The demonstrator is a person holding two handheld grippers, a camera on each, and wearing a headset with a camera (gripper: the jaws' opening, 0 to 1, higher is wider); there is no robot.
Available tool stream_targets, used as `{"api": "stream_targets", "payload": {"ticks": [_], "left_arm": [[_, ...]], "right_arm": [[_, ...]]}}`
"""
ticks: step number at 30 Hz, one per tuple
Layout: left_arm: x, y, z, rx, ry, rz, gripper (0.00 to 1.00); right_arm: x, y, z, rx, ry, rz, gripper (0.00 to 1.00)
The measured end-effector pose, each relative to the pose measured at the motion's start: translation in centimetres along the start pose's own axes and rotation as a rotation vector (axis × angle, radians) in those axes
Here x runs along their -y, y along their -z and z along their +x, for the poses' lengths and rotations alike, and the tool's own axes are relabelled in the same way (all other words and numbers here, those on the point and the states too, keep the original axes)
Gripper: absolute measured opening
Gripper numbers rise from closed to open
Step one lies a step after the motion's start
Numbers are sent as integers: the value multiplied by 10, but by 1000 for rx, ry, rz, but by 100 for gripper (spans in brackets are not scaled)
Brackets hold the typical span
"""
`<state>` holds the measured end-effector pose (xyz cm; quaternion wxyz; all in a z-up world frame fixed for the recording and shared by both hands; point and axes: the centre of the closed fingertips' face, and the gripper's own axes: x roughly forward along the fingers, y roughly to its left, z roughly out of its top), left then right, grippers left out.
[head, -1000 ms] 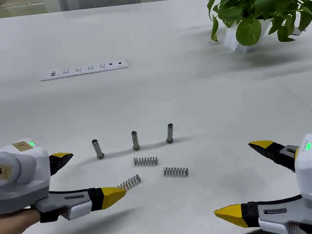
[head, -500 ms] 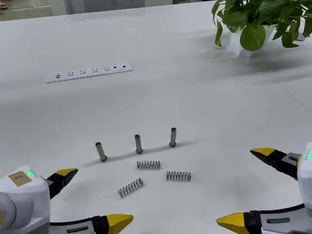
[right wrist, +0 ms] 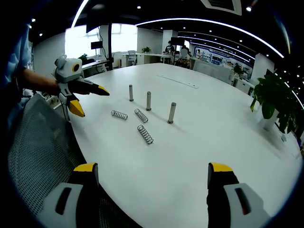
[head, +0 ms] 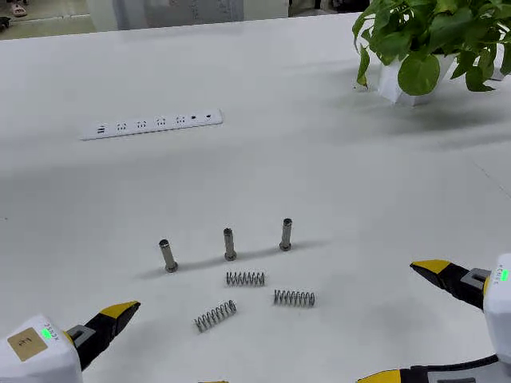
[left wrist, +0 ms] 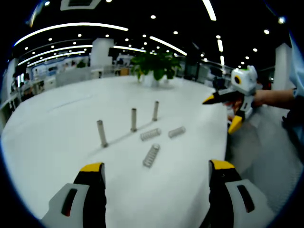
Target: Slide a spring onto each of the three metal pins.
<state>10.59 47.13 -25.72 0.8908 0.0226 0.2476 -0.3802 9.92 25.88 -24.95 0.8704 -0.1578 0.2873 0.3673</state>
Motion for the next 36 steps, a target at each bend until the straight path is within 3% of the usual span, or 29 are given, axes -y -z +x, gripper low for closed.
{"api": "stream_targets", "payload": {"ticks": [6,16,21,24,27,29,32,36], "left_arm": [[-7,1,9,-5,-2,4,82],[-7,-2,24,-34,41,62,56],[-11,5,29,-138,60,156,48],[-10,2,34,-154,78,166,45],[-15,8,38,-223,84,208,41],[-15,9,41,-244,97,222,37],[-11,13,43,-303,145,220,35],[-13,15,46,-356,154,297,30]], "right_arm": [[-1,1,0,-6,-3,-7,97],[0,2,-1,-14,3,-14,96],[0,3,-1,-17,1,-16,96],[-1,3,-1,-18,0,-17,96],[-1,3,-1,-17,0,-18,96],[-1,3,-1,-16,1,-17,96],[-1,2,-1,-14,2,-17,96],[0,2,-1,-15,5,-22,96]]}}
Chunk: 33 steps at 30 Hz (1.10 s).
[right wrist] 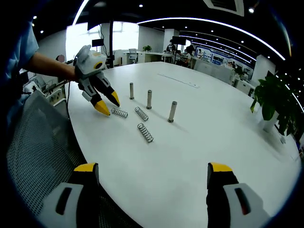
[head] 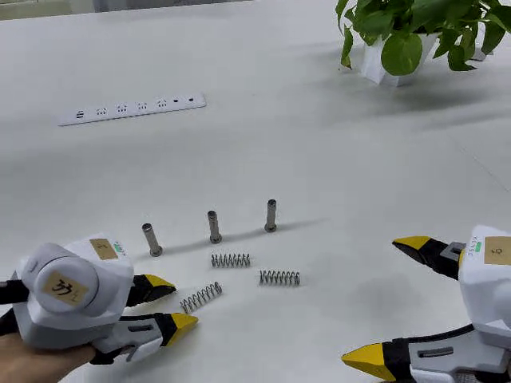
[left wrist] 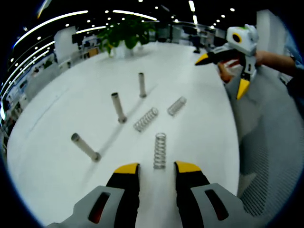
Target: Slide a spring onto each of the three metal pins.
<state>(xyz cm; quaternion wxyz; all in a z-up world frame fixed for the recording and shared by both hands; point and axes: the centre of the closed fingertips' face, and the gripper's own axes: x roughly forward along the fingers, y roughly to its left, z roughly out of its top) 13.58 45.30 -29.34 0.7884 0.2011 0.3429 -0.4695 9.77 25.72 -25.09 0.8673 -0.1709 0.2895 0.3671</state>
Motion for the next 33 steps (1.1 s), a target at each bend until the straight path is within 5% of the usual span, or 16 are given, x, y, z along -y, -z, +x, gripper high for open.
{"api": "stream_targets", "payload": {"ticks": [7,13,33], "left_arm": [[1,-5,5,-55,14,56,21],[3,2,8,-129,30,79,21],[11,1,11,-238,-2,135,12]], "right_arm": [[0,-1,0,4,1,0,96],[-1,-1,1,1,-3,-4,96],[-4,1,2,-5,-16,-9,96]]}}
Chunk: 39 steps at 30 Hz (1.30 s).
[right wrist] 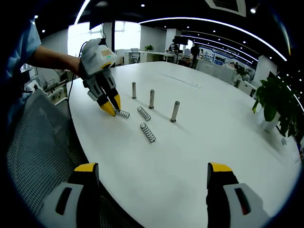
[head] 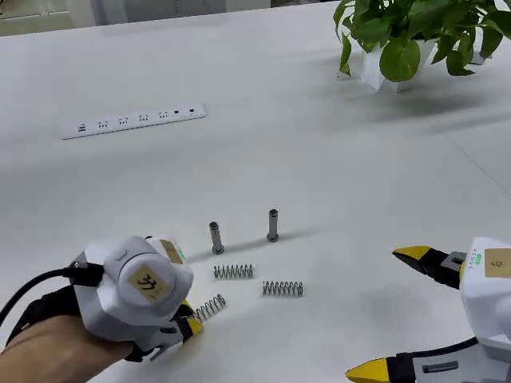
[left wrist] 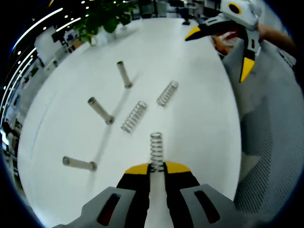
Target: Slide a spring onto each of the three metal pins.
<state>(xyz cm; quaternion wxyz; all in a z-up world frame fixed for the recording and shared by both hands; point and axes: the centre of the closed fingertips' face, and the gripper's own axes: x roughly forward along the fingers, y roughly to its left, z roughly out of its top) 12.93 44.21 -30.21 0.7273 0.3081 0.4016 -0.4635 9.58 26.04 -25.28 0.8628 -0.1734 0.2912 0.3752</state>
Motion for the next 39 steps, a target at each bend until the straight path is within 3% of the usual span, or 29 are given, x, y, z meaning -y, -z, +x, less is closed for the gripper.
{"api": "stream_targets", "payload": {"ticks": [4,9,15,19,23,25,27,29,33,39], "left_arm": [[-2,1,0,-11,-4,-37,12],[-2,1,-1,-19,-8,-29,11],[-2,2,-2,29,-21,-80,10],[-3,2,-3,92,-34,-130,10],[-4,-1,-3,179,-36,-239,10],[-4,-5,-6,228,-45,-279,10],[-4,-14,-12,303,-43,-334,10],[-6,-21,-18,356,-59,-349,10],[-6,-35,-29,442,-68,-353,10],[-1,-48,-38,517,-66,-366,10]], "right_arm": [[-1,0,0,0,-3,-1,96],[-1,0,0,-1,-3,-4,96],[-2,-3,-1,14,-7,6,95],[-4,-6,-2,31,-22,24,95],[-7,-6,-2,28,-39,25,95],[-10,-7,-1,29,-51,30,94],[-12,-7,-1,28,-69,52,93],[-12,-11,-1,41,-73,69,93],[-19,-33,1,134,-108,204,91],[-28,-51,11,150,-162,228,80]]}}
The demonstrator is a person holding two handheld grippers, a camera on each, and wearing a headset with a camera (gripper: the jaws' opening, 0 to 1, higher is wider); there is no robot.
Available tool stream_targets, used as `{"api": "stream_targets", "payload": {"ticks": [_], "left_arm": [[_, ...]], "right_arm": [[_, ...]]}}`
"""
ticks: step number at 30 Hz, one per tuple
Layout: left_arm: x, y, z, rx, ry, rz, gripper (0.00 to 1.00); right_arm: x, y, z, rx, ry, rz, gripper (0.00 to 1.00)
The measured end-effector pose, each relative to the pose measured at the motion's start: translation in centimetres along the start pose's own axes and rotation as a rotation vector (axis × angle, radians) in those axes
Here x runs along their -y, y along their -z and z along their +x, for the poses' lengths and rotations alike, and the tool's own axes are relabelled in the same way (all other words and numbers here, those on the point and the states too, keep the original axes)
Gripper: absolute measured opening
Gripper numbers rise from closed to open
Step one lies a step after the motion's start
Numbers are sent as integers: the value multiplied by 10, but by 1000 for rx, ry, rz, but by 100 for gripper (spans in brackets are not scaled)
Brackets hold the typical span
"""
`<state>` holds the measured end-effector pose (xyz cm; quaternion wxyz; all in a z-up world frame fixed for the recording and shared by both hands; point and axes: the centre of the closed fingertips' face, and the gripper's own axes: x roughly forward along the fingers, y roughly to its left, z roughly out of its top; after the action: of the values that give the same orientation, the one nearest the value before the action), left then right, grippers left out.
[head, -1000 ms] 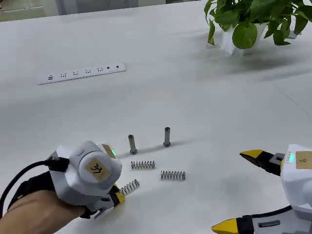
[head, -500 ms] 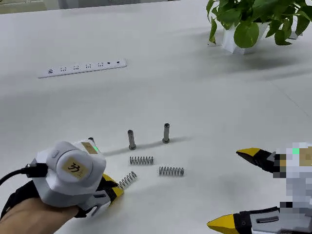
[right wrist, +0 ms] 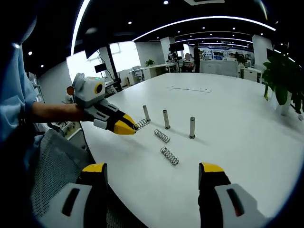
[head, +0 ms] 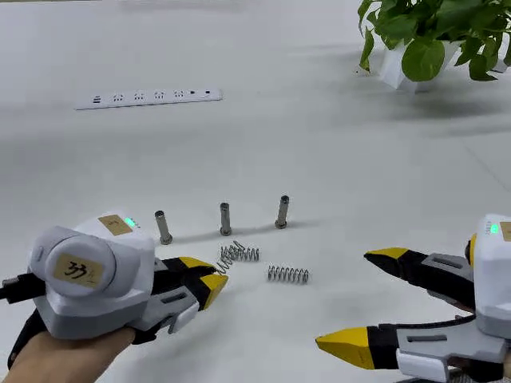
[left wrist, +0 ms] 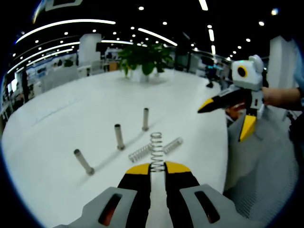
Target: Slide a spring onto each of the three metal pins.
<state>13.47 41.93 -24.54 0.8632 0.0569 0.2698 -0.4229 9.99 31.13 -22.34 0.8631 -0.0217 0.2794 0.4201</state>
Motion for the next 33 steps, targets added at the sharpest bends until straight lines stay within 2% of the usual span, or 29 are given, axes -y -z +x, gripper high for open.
{"api": "stream_targets", "payload": {"ticks": [4,6,7,9,12,18,20,28,33], "left_arm": [[10,-5,-1,51,23,-36,10],[19,-7,-1,71,58,-40,10],[25,-9,-2,94,84,-41,10],[32,-10,-2,105,114,-51,10],[40,-12,-3,119,143,-35,10],[51,-20,-6,166,201,-7,10],[53,-21,-7,176,215,32,10],[57,-19,-11,177,239,116,10],[59,-16,-11,167,250,139,10]], "right_arm": [[-8,-14,9,50,-39,57,77],[-14,-22,13,75,-76,93,71],[-18,-29,15,99,-100,120,68],[-23,-37,18,132,-128,155,62],[-28,-46,21,167,-177,212,55],[-34,-50,22,166,-208,202,37],[-37,-50,22,162,-224,205,34],[-42,-51,22,173,-256,237,26],[-42,-50,22,170,-269,244,19]]}}
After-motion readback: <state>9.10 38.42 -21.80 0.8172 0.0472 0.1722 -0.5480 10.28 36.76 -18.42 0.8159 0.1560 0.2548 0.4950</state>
